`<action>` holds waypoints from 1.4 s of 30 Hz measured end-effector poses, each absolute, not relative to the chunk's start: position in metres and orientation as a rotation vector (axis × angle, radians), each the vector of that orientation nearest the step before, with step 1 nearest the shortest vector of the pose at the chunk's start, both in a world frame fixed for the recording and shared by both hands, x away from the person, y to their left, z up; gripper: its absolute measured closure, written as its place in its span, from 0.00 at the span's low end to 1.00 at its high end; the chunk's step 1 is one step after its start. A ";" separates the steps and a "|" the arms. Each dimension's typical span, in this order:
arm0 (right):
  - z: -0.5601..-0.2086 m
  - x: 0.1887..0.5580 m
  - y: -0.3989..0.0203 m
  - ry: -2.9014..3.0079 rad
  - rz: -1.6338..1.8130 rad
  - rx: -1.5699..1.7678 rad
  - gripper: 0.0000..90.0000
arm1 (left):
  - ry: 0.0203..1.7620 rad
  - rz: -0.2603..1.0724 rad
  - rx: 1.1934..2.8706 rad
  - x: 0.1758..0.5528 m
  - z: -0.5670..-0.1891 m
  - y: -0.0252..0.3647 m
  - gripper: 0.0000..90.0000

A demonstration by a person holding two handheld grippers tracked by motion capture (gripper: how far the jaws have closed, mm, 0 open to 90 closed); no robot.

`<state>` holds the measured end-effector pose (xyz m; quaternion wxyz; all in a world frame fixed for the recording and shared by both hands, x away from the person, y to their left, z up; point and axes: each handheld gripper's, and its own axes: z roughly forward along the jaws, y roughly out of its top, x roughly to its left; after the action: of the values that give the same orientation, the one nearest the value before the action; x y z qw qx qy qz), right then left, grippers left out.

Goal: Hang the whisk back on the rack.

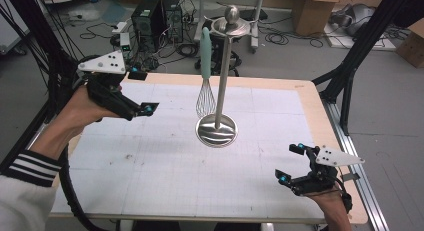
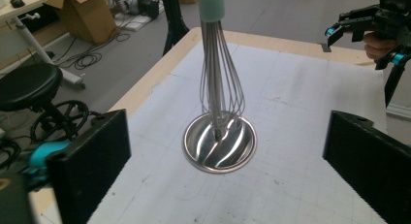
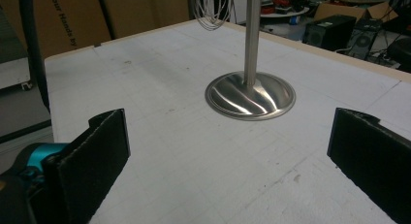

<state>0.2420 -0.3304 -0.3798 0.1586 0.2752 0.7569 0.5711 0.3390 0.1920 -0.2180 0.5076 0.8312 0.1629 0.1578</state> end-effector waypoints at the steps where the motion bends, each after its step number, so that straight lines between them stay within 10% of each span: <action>1: -0.380 0.242 -0.330 2.168 1.633 0.790 0.00 | 0.399 0.383 1.998 0.337 -0.221 0.195 0.02; 42: -0.385 0.244 -0.326 2.171 1.617 0.810 0.01 | 0.515 0.355 1.855 0.267 -0.381 0.279 0.02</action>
<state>0.2439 -0.3255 -0.3853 0.1573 0.2829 0.7589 0.5651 0.2668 0.2795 -0.3811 0.5579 0.7864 0.2182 0.1507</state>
